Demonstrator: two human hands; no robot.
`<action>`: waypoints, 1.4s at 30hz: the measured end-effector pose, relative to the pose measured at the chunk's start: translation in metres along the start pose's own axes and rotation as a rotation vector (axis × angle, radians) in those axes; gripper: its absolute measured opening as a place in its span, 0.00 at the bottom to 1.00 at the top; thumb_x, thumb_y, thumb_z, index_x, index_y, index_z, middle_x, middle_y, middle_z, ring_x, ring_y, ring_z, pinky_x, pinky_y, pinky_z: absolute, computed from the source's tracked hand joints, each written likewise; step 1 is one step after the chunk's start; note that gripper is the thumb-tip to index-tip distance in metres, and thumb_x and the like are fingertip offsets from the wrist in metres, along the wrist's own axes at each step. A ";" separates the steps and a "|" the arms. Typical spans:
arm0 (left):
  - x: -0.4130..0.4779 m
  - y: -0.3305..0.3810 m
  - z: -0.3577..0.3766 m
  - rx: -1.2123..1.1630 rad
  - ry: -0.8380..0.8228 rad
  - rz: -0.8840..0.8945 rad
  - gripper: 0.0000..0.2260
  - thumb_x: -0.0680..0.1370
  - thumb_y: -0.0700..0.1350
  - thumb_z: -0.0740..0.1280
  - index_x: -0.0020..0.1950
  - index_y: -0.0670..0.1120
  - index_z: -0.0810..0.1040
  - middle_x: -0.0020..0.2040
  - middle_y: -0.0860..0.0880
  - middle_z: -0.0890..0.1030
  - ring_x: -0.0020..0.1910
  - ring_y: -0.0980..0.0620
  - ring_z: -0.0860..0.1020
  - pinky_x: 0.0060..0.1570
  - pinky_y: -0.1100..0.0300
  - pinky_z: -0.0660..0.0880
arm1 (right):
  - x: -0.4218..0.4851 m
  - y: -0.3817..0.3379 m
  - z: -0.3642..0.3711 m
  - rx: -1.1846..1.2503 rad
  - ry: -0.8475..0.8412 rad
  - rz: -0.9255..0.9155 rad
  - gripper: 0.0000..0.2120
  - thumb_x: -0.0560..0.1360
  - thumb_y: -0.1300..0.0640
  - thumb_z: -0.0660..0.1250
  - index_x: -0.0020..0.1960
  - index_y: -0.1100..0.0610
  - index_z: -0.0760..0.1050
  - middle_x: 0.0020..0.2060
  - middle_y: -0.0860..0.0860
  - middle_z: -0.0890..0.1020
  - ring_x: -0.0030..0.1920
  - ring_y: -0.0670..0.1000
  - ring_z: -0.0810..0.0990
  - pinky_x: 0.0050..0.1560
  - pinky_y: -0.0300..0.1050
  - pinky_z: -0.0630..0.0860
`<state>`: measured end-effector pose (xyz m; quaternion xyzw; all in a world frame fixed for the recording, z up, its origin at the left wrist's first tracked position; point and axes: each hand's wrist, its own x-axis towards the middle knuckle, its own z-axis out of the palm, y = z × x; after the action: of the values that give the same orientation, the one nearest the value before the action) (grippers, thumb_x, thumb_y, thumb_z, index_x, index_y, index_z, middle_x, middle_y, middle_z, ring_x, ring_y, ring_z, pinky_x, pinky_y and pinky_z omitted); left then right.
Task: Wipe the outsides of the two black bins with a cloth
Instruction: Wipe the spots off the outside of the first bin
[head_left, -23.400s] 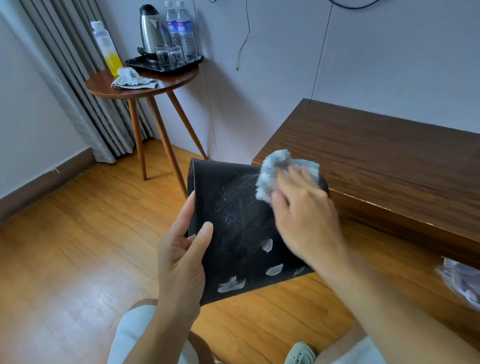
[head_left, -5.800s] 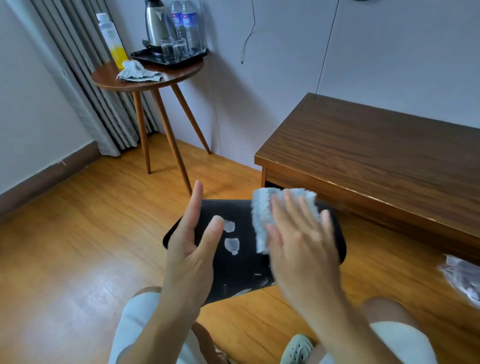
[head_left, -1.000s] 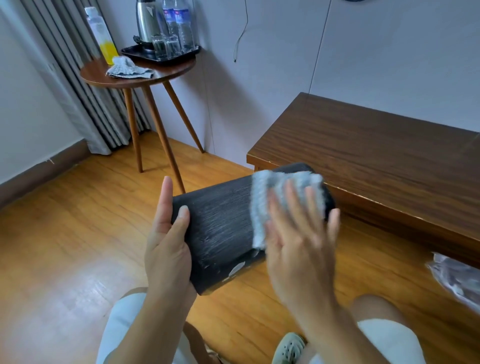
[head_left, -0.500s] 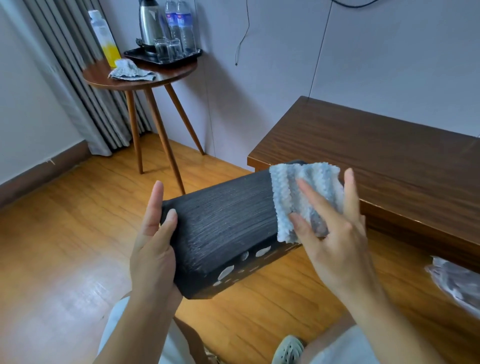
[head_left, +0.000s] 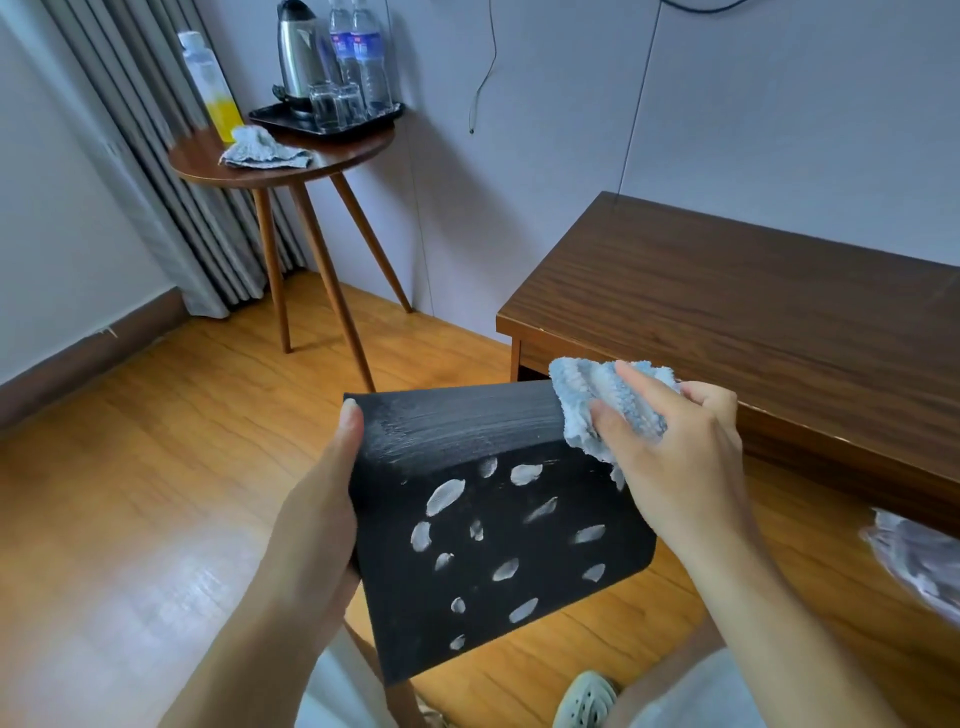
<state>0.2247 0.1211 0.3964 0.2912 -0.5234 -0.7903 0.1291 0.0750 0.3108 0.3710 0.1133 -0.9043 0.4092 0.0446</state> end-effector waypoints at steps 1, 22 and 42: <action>-0.002 0.000 0.000 0.009 -0.001 -0.020 0.24 0.76 0.65 0.63 0.56 0.47 0.85 0.51 0.44 0.88 0.51 0.45 0.87 0.58 0.45 0.77 | 0.001 0.000 0.001 -0.020 0.002 -0.004 0.26 0.75 0.37 0.67 0.72 0.42 0.74 0.66 0.49 0.67 0.54 0.41 0.67 0.38 0.27 0.64; 0.011 -0.029 0.018 -0.269 -0.009 -0.043 0.24 0.80 0.58 0.61 0.56 0.41 0.87 0.60 0.36 0.84 0.58 0.42 0.84 0.61 0.46 0.79 | -0.089 -0.043 0.067 -0.202 -0.105 -0.682 0.27 0.83 0.54 0.56 0.82 0.53 0.59 0.81 0.50 0.59 0.83 0.54 0.51 0.80 0.59 0.55; 0.016 -0.023 0.019 -0.348 -0.058 -0.028 0.24 0.84 0.55 0.58 0.65 0.37 0.80 0.63 0.33 0.81 0.63 0.36 0.81 0.65 0.42 0.77 | -0.080 -0.026 0.064 -0.205 -0.056 -0.828 0.26 0.83 0.55 0.61 0.80 0.52 0.63 0.81 0.55 0.61 0.82 0.57 0.54 0.77 0.62 0.62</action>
<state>0.2028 0.1372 0.3755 0.2489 -0.3780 -0.8788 0.1512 0.1597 0.2593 0.3335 0.4730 -0.8193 0.2616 0.1914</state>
